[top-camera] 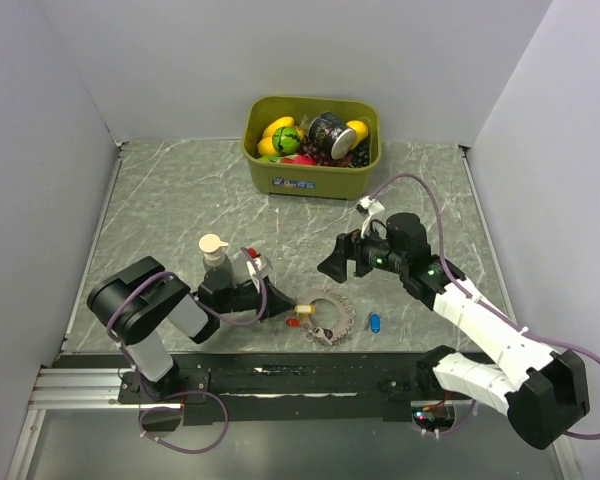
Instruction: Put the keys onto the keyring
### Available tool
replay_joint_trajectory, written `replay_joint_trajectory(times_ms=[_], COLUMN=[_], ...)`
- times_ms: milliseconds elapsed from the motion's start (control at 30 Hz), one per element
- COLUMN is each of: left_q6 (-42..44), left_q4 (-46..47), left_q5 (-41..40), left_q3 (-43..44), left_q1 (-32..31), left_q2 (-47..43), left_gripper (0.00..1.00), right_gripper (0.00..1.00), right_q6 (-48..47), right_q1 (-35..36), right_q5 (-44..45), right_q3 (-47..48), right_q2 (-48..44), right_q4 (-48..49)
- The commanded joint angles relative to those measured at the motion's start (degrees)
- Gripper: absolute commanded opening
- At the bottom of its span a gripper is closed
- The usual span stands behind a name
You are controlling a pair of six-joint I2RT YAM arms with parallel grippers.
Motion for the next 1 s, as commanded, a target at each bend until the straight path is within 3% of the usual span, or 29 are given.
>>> replay_joint_trajectory(times_ms=[0,367,567,667,700,767,800,867,900,967], left_q6=[1.3,0.1,2.1,3.1,3.4,4.1,4.3,4.8,4.8,5.2], left_q4=[29.4,29.9,25.7,25.0,24.5,23.6,22.3,22.0,21.9,20.6], left_q5=[-5.9,-6.3,-8.1,-10.5,-11.1,-11.4,-11.6,-11.5,-11.9,-12.5], left_q3=[-2.3,-1.4,-1.4,-2.6,-2.9,-3.2,-3.2,-3.5,-3.6,-3.9], left_q1=[0.2,0.3,0.3,0.3,0.3,0.3,0.3,0.3,0.3,0.3], left_q2=[0.3,4.5,5.0,4.4,3.8,3.3,2.6,1.9,0.9,-0.5], left_gripper=[0.01,0.01,0.03,0.21,0.34,0.40,0.56,0.64,0.74,0.81], right_gripper=[0.98,0.98,1.00,1.00,1.00,1.00,1.00,1.00,1.00,1.00], right_q6=[0.3,-0.3,0.2,0.5,0.6,1.0,1.1,1.5,1.6,1.7], right_q1=[-0.4,-0.4,-0.4,-0.3,-0.4,-0.4,-0.4,-0.3,-0.4,-0.3], right_q5=[-0.9,-1.0,1.5,3.4,4.0,5.0,5.3,5.6,5.7,5.9], right_q3=[0.1,1.4,2.6,3.9,4.4,4.5,4.4,4.5,4.8,5.0], right_q2=[1.2,6.6,10.8,13.2,13.8,14.1,14.3,14.5,14.8,15.1], right_q4=[2.8,0.3,-1.8,-4.0,-4.6,-5.0,-5.1,-5.3,-5.5,-5.7])
